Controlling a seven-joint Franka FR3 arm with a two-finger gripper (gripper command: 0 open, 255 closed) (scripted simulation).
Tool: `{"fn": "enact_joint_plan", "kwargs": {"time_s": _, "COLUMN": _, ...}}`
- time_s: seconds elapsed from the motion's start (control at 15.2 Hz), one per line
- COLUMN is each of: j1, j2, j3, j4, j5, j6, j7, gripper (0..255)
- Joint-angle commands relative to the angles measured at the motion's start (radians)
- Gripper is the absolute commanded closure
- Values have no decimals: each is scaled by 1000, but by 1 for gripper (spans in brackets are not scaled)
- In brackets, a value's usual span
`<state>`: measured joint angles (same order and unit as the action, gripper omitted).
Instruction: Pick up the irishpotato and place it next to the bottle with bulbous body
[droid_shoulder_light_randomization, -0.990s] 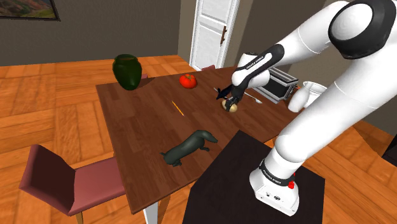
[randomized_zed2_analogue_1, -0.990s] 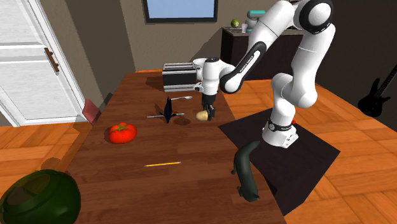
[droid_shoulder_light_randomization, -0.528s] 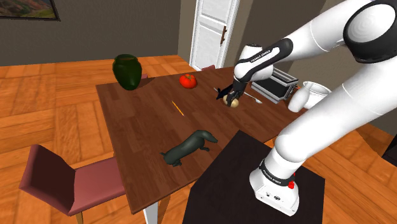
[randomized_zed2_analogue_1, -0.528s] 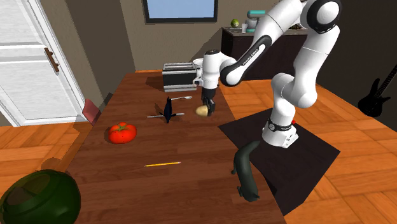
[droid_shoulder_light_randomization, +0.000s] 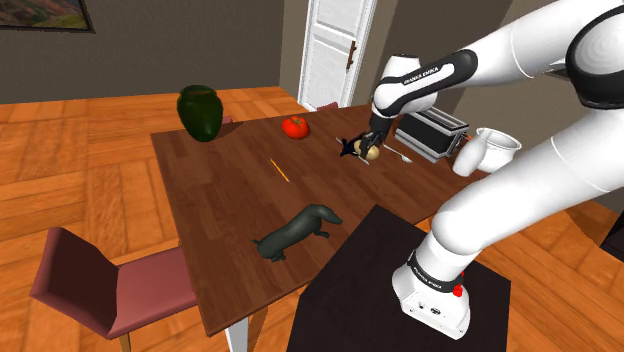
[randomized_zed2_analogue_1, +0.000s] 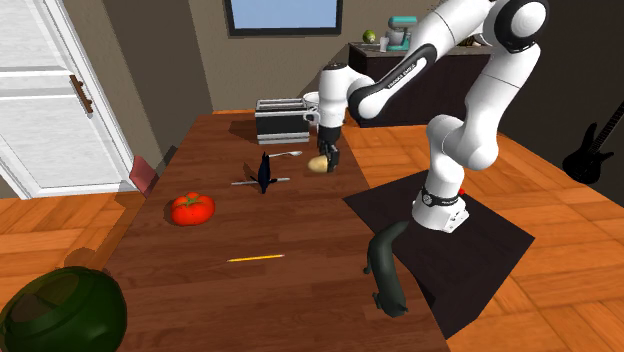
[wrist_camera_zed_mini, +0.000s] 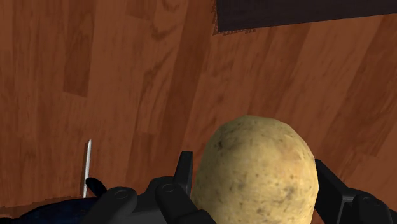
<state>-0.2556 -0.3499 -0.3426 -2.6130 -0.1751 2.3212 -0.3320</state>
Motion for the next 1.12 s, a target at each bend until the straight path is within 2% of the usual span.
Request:
{"fn": "enact_joint_plan", "kwargs": {"time_s": 0.0, "j1": 0, "j2": -13, "j3": 3, "j4": 19, "j5": 1, "j6": -32, "j7": 0, "gripper": 255}}
{"fn": "enact_joint_plan", "kwargs": {"time_s": 1.06, "j1": -1, "j2": -116, "j3": 36, "j4": 160, "j5": 6, "j6": -276, "j7": 5, "gripper": 255}}
